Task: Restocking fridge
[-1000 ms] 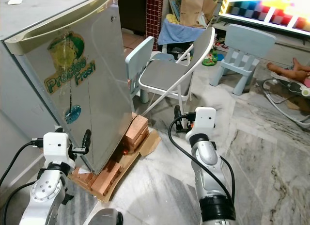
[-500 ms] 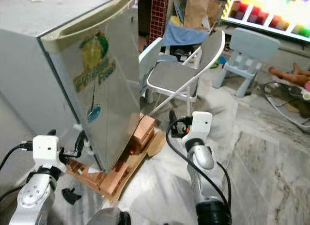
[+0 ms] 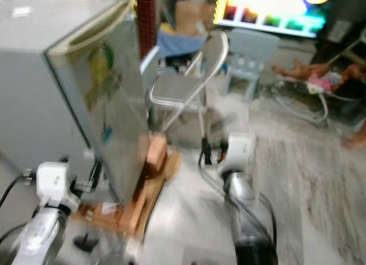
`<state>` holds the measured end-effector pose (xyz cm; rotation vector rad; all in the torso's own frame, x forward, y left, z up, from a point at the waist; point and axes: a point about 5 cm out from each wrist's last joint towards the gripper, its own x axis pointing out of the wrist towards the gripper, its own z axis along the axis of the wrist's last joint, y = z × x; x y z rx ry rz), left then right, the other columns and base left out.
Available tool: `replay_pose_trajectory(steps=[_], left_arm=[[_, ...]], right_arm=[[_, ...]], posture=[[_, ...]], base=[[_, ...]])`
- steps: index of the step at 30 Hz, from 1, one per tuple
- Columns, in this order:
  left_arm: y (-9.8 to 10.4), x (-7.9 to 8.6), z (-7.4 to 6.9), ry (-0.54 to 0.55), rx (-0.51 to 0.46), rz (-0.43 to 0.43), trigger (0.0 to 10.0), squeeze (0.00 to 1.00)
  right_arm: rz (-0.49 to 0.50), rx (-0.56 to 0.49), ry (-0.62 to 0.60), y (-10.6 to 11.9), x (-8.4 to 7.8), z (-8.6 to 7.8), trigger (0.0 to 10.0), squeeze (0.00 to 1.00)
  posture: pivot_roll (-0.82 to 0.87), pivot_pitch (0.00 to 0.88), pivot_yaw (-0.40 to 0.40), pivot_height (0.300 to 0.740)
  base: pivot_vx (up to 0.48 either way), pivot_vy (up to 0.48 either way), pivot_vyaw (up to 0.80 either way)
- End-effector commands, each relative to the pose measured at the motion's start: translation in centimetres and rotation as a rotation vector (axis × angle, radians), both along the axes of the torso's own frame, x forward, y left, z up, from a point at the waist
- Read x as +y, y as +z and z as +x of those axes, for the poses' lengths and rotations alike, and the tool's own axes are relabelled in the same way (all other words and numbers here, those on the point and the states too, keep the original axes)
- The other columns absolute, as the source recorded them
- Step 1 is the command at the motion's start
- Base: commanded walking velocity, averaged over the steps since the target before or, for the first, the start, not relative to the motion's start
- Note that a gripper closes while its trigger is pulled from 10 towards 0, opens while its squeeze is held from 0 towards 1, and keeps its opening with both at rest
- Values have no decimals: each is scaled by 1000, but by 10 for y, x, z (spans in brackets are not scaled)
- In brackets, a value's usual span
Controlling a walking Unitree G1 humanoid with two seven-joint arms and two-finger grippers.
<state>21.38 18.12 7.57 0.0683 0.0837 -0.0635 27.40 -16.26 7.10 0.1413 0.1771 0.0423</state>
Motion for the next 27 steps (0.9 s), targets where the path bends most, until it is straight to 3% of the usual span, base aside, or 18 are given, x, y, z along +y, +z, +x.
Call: replay_pose_trajectory(steps=[1,6,8,15,21,25,27], left_arm=[[2,1,3,4,-10,10,10000,0],[2,2,15,62,-25,21,10000,0],[0,6,21,111,-24,53,10000,0],[1,23,36,233,-20,43,10000,0],[4,22,47,220,-47,54,10000,0],[6,27,62,267,-60,70,10000,0],[8,36,77,351,-62,75,10000,0]], right_arm=[[-5,-18,-5,7,-1,2,10000,0],[-14,-15,8,7,1,0,10000,0],[-16,-14,18,7,2,-1,10000,0],[-37,15,57,6,2,-11,10000,0],[-58,-1,80,11,2,-20,10000,0],[-73,-8,88,14,3,-25,10000,0],[-79,-6,86,17,2,-30,10000,0]], posture=[[136,0,-46,740],[133,0,-53,740],[128,0,-54,740],[107,6,-60,740],[91,21,-62,740],[62,37,-60,740],[33,48,-59,740]], base=[[0,0,-400],[0,0,-80],[0,0,0],[0,0,0],[0,0,0],[0,0,0],[0,0,0]])
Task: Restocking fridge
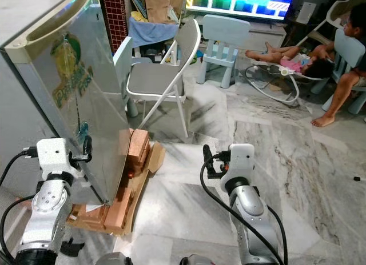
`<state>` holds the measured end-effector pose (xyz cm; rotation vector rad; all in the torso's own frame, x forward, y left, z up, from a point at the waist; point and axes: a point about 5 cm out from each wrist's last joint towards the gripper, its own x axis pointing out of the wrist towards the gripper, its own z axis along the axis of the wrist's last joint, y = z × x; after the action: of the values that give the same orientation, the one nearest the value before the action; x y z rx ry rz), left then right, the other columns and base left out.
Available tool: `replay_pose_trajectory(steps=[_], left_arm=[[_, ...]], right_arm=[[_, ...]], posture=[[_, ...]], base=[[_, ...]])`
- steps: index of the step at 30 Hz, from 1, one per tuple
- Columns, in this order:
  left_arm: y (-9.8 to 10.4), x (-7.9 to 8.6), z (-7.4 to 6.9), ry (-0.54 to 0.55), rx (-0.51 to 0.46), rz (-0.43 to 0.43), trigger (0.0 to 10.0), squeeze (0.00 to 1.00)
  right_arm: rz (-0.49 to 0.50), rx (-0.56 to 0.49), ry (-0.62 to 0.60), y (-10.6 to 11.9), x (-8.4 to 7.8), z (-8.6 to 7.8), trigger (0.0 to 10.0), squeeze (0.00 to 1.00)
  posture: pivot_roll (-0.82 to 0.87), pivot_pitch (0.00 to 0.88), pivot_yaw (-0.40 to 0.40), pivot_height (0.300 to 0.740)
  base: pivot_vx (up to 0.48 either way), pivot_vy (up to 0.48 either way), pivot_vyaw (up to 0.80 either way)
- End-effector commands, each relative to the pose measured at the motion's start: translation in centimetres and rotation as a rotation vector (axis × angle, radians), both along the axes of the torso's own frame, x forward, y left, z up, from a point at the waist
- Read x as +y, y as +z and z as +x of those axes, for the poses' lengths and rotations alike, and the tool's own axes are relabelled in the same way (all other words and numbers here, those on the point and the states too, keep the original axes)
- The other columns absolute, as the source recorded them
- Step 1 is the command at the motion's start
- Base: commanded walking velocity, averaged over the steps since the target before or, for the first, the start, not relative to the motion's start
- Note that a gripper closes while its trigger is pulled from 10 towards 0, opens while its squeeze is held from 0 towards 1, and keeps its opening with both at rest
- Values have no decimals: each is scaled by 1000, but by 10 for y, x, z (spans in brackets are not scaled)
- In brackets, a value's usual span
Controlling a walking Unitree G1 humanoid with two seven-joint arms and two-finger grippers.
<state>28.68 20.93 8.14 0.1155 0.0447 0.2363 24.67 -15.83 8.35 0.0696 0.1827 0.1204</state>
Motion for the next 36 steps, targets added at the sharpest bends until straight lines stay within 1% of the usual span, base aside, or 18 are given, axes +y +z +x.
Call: replay_pose_trajectory(steps=[1,5,8,14,20,21,24,26,27,28,29,30,31,32,33,34,35,36], left_arm=[[4,10,6,75,-16,15,10000,0],[11,12,14,111,-42,35,10000,0],[10,15,17,124,-37,16,10000,0],[12,18,23,146,-61,33,10000,0],[14,21,27,148,-72,15,10000,0],[14,18,30,121,-68,-3,10000,0],[15,-1,43,-16,-40,-56,10000,0],[18,-11,50,-80,-39,-42,10000,0],[25,-28,59,-175,-44,-32,10000,0],[25,-28,59,-175,-44,-32,10000,0],[33,-46,68,-277,-51,-47,10000,0],[39,-69,72,-395,-57,-63,10000,0],[39,-69,72,-395,-57,-63,10000,0],[50,-111,72,-596,-70,-82,10000,0],[54,-129,70,-675,-78,-89,10000,0],[54,-129,70,-675,-78,-89,10000,0],[62,-162,61,-821,-96,-115,10000,0],[79,-222,34,-1076,-144,-156,10000,0]], right_arm=[[-19,-6,2,5,-4,-4,10000,0],[-31,-1,-2,6,-9,-10,10000,0],[-47,10,-12,5,-14,-14,10000,0],[-49,18,5,5,-8,-15,10000,0],[-46,20,7,6,-7,-14,10000,0],[-45,28,3,5,-8,-15,10000,0],[-138,100,-22,-7,-16,-22,10000,0],[-183,181,-54,-18,-25,-29,10000,0],[-194,277,-103,-32,-38,-40,10000,0],[-194,277,-103,-32,-38,-40,10000,0],[-188,336,-133,-40,-47,-49,10000,0],[-170,352,-140,-42,-50,-53,10000,0],[-170,352,-140,-42,-50,-53,10000,0],[-143,349,-134,-44,-51,-54,10000,0],[-133,342,-129,-43,-50,-54,10000,0],[-133,342,-129,-43,-50,-54,10000,0],[-123,326,-110,-42,-46,-52,10000,0],[-108,306,-75,-40,-37,-47,10000,0]], posture=[[29,49,-58,740],[11,52,-54,740],[9,57,-53,740],[18,62,-60,740],[17,63,-58,740],[17,63,-58,740],[20,58,-58,740],[20,56,-58,740],[19,52,-56,740],[19,52,-56,740],[17,49,-53,740],[15,47,-50,740],[15,47,-50,740],[18,43,-48,740],[18,42,-47,740],[18,42,-47,740],[19,38,-45,740],[21,33,-43,740]], base=[[0,0,0],[0,0,0],[0,0,0],[0,0,0],[0,0,0],[0,0,0],[0,0,0],[0,0,0],[0,0,0],[0,0,0],[0,0,0],[0,0,0],[0,0,0],[0,0,0],[0,0,0],[0,0,0],[0,0,0],[0,0,0]])
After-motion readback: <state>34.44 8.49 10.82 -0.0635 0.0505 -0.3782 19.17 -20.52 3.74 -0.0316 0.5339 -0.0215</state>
